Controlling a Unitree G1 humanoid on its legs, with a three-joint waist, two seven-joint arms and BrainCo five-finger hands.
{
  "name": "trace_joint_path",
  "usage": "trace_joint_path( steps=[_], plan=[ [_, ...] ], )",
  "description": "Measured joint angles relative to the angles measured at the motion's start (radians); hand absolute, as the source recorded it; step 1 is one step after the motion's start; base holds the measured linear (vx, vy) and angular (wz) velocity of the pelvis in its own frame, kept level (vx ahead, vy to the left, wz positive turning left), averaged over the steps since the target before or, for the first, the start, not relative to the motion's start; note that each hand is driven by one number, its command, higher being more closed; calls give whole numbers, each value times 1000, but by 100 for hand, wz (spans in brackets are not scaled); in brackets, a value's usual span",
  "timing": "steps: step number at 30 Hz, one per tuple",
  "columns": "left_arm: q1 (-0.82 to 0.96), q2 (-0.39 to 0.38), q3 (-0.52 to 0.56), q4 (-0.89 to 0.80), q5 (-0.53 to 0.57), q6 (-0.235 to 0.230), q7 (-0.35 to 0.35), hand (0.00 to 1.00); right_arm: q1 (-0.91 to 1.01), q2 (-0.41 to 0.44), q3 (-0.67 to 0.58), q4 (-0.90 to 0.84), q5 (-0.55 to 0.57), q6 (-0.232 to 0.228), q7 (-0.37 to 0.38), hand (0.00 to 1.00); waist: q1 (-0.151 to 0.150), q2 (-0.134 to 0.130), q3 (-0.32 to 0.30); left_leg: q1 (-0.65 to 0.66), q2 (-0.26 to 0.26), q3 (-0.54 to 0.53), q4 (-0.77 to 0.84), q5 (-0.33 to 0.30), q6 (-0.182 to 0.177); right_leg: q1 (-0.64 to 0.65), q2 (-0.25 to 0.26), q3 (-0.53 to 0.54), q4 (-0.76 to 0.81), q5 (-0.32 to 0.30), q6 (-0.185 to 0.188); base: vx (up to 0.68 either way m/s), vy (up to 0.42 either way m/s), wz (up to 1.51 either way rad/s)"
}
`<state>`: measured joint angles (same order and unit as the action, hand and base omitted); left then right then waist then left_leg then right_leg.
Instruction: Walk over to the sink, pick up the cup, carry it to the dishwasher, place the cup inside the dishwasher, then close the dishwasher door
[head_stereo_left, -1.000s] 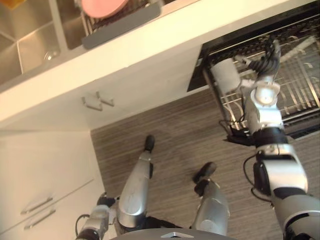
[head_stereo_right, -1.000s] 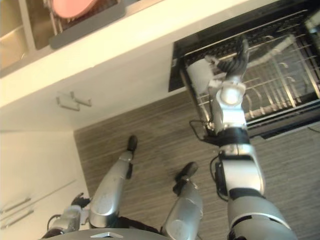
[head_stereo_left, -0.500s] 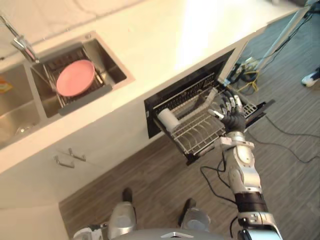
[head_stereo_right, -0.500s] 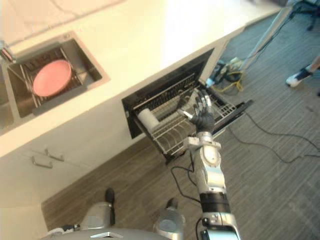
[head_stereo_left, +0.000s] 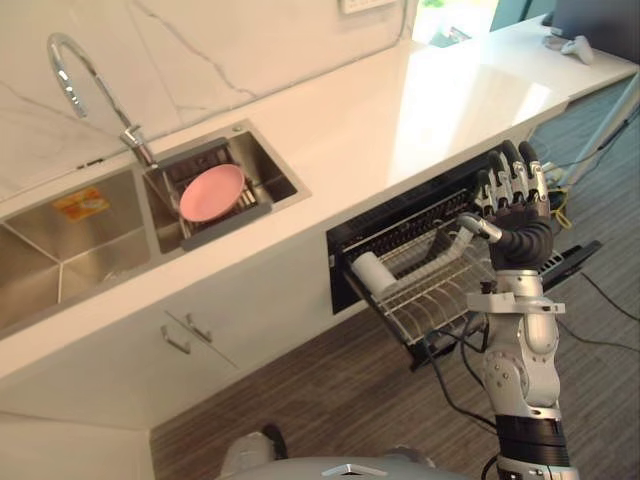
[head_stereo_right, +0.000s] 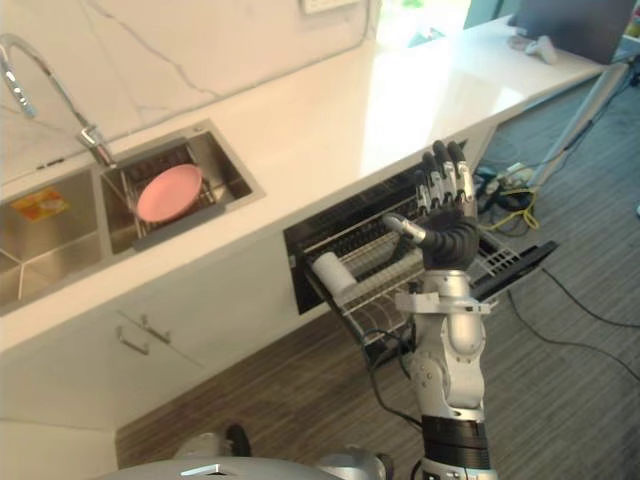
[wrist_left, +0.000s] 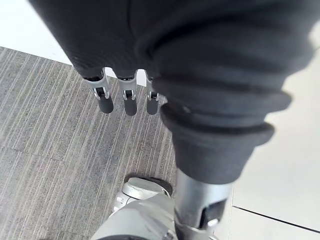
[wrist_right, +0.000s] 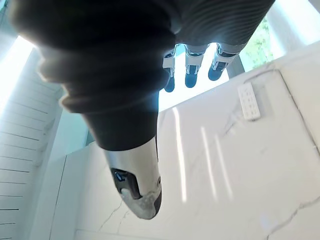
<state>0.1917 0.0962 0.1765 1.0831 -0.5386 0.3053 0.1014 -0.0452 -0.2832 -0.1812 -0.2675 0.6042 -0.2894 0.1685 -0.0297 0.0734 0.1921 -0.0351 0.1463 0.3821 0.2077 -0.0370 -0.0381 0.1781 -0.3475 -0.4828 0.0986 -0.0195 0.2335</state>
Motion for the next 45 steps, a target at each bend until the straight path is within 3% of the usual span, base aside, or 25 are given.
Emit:
trace_joint_path(
  steps=[2, 6, 7, 8, 9, 10, 11, 12, 14, 15, 17, 18, 19, 20, 21, 23, 25, 27, 29, 35, 36, 45],
  plan=[
    [8, 4, -3, 12, 1, -7, -23, 0, 2, 0, 18, 1, 29, 2, 29, 0, 2, -24, -8, -25, -26, 0, 37, -33, 3, -2, -19, 30, -32, 6, 25, 44, 133, 6],
    [13, 23, -30, 26, 3, -21, -54, 0, 4, 12, 41, 11, 26, 2, 13, 0, 12, -55, -25, -90, -45, -8, 169, -127, 14, -8, -60, 34, -8, -8, 51, 90, 135, 12],
    [12, 36, -30, 28, 22, -21, -62, 0, 6, 34, 52, 11, 17, 2, -8, 0, 13, -78, -31, -92, -71, -15, 185, -158, 26, -8, -91, 29, 30, -8, 51, 145, 140, 33],
    [-3, 42, -37, 41, 49, -19, -61, 0, 14, 42, 52, 12, 16, 3, -31, 0, 9, -85, -31, -84, -90, -32, 187, -171, 40, -45, -128, 46, 154, -7, 30, 138, 149, 38],
    [-8, 45, -52, 48, 60, -20, -63, 0, 22, 39, 55, 12, 15, 5, -46, 0, 13, -83, -32, -76, -100, -36, 177, -173, 44, -95, -146, 80, 252, -3, -40, 109, 173, 42],
    [-7, 54, -81, 47, 73, -21, -69, 0, 36, 41, 58, 13, 15, 9, -62, 0, 17, -87, -31, -32, -115, -55, 130, -167, 54, -196, -169, 175, 451, 53, -191, 122, 185, 32],
    [-7, 58, -96, 46, 74, -21, -71, 0, 43, 45, 60, 13, 10, 9, -70, 0, 14, -87, -29, -2, -125, -70, 103, -160, 64, -244, -169, 237, 547, 66, -212, 180, 177, 68],
    [-11, 87, -118, 40, 76, -18, -74, 0, 59, 65, 58, 14, -24, 9, -88, 0, -1, -110, -18, 49, -139, -118, 55, -152, 78, -312, -111, 331, 697, -39, -160, 215, 75, 86],
    [-10, 115, -133, 39, 91, -10, -71, 0, 79, 71, 51, 10, -26, 9, -97, 0, -11, -146, -22, 97, -143, -175, 0, -135, 84, -339, 5, 356, 689, -138, -140, 300, 19, 100],
    [-14, 126, -140, 36, 91, -1, -71, 0, 84, 70, 36, 9, -26, 9, -107, 0, -12, -155, -23, 123, -141, -202, -25, -125, 71, -354, 64, 335, 623, -168, -143, 225, -18, 81],
    [-18, 125, -141, 25, 111, 6, -71, 0, 83, 70, 11, 9, -26, 9, -107, 0, -18, -147, -22, 139, -135, -248, -39, -129, 62, -393, 141, 330, 446, -167, -148, 263, -59, 74],
    [-18, 125, -141, 24, 113, 6, -71, 0, 83, 70, 10, 9, -26, 9, -107, 0, -20, -146, -21, 140, -134, -250, -39, -129, 59, -395, 151, 333, 416, -160, -148, 379, -108, 75],
    [-19, 126, -141, 24, 130, 6, -73, 0, 83, 70, 9, 9, -25, 9, -107, 0, -29, -145, -20, 139, -129, -250, -30, -135, 45, -404, 180, 346, 294, -96, -150, 350, -121, 62],
    [-14, 134, -140, 18, 138, 6, -82, 0, 84, 73, 10, 8, -24, 9, -105, 0, -30, -162, -24, 139, -142, -255, -4, -155, 20, -402, 201, 371, 183, 92, -157, 336, -132, 63],
    [-11, 142, -137, 15, 141, 4, -87, 0, 83, 75, 9, 8, -24, 9, -104, 0, -29, -182, -25, 142, -152, -261, 7, -171, 14, -400, 200, 373, 174, 130, -180, 300, -159, 26],
    [-6, 113, -131, -13, 151, -5, -93, 0, 83, 74, -5, 8, -24, 13, -101, 0, -11, -114, -23, 138, -95, -270, 40, -219, -10, -359, 244, 359, 126, 94, -182, 260, -146, -3],
    [-7, 92, -107, -31, 157, -13, -100, 0, 84, 76, -24, 8, -24, 21, -86, 0, -10, -84, -22, 144, -63, -270, 31, -235, -21, -325, 282, 344, 69, 105, -194, 189, -96, -4],
    [-7, 90, -97, -39, 174, -17, -105, 0, 88, 77, -38, 7, -24, 23, -84, 0, -12, -77, -23, 169, -45, -270, 20, -237, -25, -285, 307, 337, 24, 114, -203, 121, -63, -6],
    [-8, 91, -87, -40, 199, -24, -108, 0, 95, 76, -35, 0, -22, 23, -77, 0, -12, -88, -23, 191, -31, -255, -4, -243, -35, -262, 324, 340, -14, 128, -203, 40, -17, -14],
    [-12, 88, -81, -40, 228, -22, -110, 0, 128, 77, 3, -3, -26, 52, -13, 0, -10, -91, -26, 198, -48, -215, -23, -239, -29, -246, 314, 369, -84, 176, -190, -10, 50, -13],
    [-23, 68, -119, -41, 238, -44, -130, 0, 162, 87, 46, -4, 75, 75, 69, 0, -29, -64, -43, 230, -50, -187, -52, -234, -27, -219, 316, 384, -122, 191, -188, -3, 31, -4],
    [-32, 68, -141, -40, 187, -38, -132, 0, 156, 87, 57, -3, 75, 75, 69, 0, -19, -60, -43, 225, -43, -188, -51, -228, -36, -184, 313, 350, -183, 212, -189, -6, -3, 7]
  ],
)
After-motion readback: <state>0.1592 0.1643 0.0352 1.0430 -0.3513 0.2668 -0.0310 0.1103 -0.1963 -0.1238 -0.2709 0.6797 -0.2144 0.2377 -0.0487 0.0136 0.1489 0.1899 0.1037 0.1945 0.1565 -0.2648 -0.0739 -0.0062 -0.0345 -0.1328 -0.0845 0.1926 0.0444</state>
